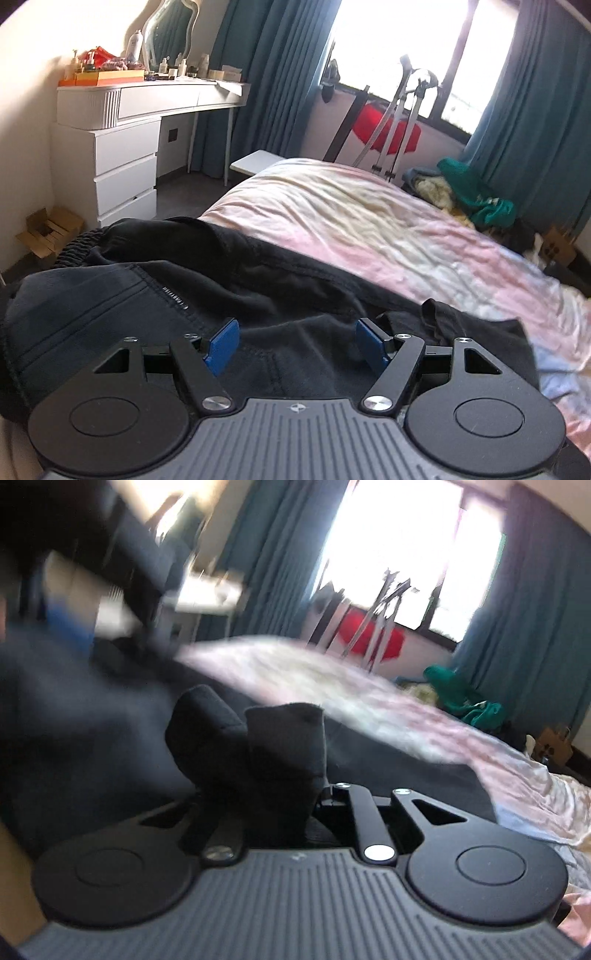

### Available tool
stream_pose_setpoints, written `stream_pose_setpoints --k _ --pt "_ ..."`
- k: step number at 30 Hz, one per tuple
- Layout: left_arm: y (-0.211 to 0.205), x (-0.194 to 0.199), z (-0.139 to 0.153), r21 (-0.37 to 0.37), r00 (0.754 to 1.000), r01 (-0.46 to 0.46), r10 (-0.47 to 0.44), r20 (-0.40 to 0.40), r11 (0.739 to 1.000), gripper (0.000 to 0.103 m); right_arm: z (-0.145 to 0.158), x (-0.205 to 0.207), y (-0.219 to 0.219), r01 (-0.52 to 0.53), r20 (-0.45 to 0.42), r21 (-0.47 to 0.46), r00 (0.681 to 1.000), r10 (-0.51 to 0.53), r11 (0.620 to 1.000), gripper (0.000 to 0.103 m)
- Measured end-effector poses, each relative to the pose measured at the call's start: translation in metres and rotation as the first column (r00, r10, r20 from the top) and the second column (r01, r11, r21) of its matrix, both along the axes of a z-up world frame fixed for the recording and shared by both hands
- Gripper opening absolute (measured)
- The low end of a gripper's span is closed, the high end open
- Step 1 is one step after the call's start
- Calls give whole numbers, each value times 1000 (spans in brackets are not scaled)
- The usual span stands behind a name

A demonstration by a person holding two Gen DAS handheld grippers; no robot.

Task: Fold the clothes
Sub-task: 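Lower the held leg end onto the pants and open the right gripper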

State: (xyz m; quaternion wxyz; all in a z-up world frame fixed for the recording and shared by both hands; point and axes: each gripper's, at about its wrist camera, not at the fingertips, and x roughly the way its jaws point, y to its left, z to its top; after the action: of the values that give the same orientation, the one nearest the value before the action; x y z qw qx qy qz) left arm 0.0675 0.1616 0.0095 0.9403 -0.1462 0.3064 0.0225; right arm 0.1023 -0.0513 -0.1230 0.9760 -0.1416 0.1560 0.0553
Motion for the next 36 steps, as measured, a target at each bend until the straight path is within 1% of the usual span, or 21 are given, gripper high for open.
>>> stream_pose_setpoints --k 2,4,5,7,11,12,14,15,16,17,18,19,21,23,25,28,30,32,33,35,36 --pt "5 1 -2 -41 1000 6 -5 7 999 72 3 8 1 -10 -52 33 999 12 999 13" --pt "11 3 -5 -84 1000 17 -17 0 996 73 -7 8 6 -18 -104 20 994 20 1000 14" --pt "13 5 -8 -107 1000 22 -23 -8 994 73 -16 6 9 -34 -126 -1 991 33 999 14" --pt "17 8 -13 -156 999 36 -41 -29 987 74 -30 -1 11 -65 -119 -37 991 60 997 14" --pt "10 12 -22 -205 995 84 -95 -45 975 76 -28 -11 9 -117 -101 -75 989 109 990 20" --pt "7 13 -24 -212 993 101 -112 -44 972 76 -25 -12 6 -144 -110 -83 985 134 986 25" --pt "-1 14 -27 -227 989 134 -146 -37 965 77 -16 -11 -3 -207 -145 -85 970 194 975 31" --pt "-5 14 -28 -236 987 148 -160 -31 960 78 -11 -11 -11 -239 -180 -62 958 225 969 37" --pt "-8 16 -30 -243 985 161 -172 -28 957 78 -5 -11 -18 -269 -217 -32 942 256 963 46" --pt "-12 17 -31 -248 982 175 -187 -27 953 78 1 -13 -26 -298 -246 3 925 290 955 52" --pt "-17 18 -33 -241 980 188 -200 -26 952 78 9 -16 -34 -326 -272 41 906 325 944 62" --pt "-22 19 -33 -223 978 196 -206 -22 955 78 13 -20 -45 -328 -272 61 903 332 943 66" --pt "-32 18 -33 -176 976 211 -215 -9 962 79 20 -27 -67 -305 -248 83 916 317 949 70" --pt "-44 17 -32 -127 973 228 -228 14 965 81 26 -35 -90 -283 -224 106 927 301 953 71" --pt "-54 16 -34 -90 967 254 -253 25 963 81 33 -43 -113 -261 -200 130 938 284 956 71" --pt "-68 15 -42 -35 965 264 -263 17 964 81 36 -29 -136 -112 -176 130 975 134 985 71" --pt "-73 16 -49 -10 967 256 -256 3 967 81 38 -13 -148 -17 -185 150 982 45 989 70" --pt "-77 17 -56 16 969 248 -248 -10 969 81 32 1 -160 62 -249 212 968 -7 975 70" --pt "-79 17 -59 32 969 245 -245 -13 969 81 27 9 -166 99 -297 243 954 -22 965 70" --pt "-82 14 -62 70 969 245 -245 0 967 81 7 22 -174 153 -411 290 911 -21 945 70" --pt "-84 11 -63 87 969 244 -246 6 966 81 1 25 -174 158 -437 290 900 -17 944 69"
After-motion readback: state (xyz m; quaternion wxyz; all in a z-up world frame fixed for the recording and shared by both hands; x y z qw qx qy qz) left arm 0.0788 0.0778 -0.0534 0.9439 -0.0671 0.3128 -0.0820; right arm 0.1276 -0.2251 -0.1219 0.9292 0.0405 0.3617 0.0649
